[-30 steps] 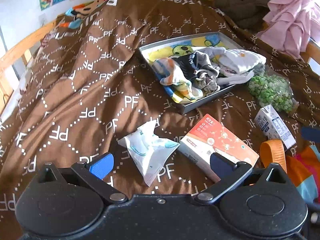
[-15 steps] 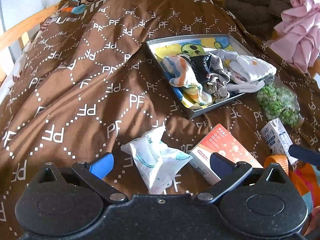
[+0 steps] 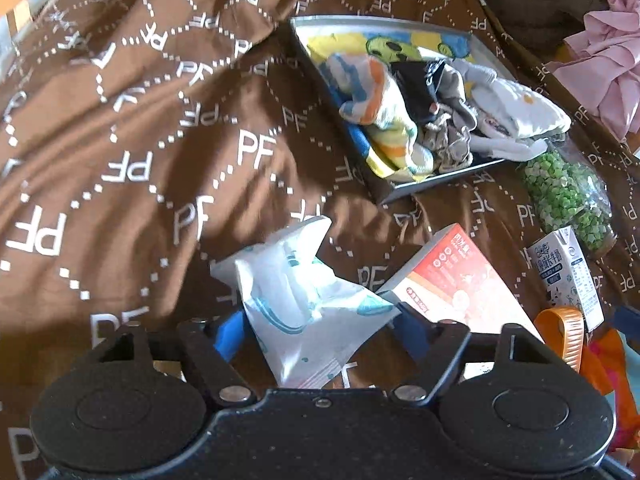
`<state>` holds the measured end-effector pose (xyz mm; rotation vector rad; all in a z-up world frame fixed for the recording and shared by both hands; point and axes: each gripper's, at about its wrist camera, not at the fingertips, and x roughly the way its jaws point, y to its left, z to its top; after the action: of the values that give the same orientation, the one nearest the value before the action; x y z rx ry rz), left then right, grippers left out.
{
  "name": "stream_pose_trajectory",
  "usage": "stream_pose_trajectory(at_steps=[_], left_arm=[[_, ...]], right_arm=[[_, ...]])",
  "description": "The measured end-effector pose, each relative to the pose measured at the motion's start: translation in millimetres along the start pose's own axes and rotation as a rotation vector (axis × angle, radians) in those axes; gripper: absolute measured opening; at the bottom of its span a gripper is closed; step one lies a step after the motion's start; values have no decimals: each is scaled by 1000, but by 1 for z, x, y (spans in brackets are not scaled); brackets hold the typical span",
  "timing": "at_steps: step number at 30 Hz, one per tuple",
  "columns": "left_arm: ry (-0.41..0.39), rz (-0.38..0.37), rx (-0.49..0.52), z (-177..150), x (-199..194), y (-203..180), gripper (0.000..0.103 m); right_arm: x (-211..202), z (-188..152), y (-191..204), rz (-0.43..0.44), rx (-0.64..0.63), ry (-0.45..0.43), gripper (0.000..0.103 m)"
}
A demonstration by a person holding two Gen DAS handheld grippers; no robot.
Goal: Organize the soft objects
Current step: 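Grasp white wet-wipe pack with left tool while right tool grasps orange strap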
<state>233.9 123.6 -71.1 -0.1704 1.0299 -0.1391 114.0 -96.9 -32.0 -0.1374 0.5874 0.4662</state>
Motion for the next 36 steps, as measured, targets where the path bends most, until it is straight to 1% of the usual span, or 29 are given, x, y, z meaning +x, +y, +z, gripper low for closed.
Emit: stream_pose_trajectory(at_steps=[2,6,8,11,13,17,20,23,27,33,36], left_arm=[[1,-12,-13,0,4,1,73],[-5,-25,-14,1,7,0,64],[-11,-35,-9,1,6,-3,56],[-25,-46,-23,1,2,-5,52],[-41,-45,-36,1,-3,-5,50],[-112,-59,-37,1,-20,-9,50],[-153,-104,-20,1,-30,-17,50],[-150,-136,10,0,-29,-28,50],[-144,-152,60,-4,-25,-40,50],[-147,-181,117,-11,-25,-48,50],[-148,-194,133,-12,-25,-50,50]], right_arm=[[-3,-2,-5,-3,40,13,103],[-6,-5,-17,-40,101,44,103],[-5,-7,-23,-51,147,76,103],[-2,-12,-35,-48,227,127,103],[0,-15,-41,-58,270,150,103],[1,-18,-50,-104,313,162,103],[3,-20,-56,-132,343,177,103],[5,-23,-62,-150,376,197,103],[12,-29,-69,-166,414,238,103],[25,-40,-75,-196,443,309,101],[32,-45,-75,-211,436,338,98]])
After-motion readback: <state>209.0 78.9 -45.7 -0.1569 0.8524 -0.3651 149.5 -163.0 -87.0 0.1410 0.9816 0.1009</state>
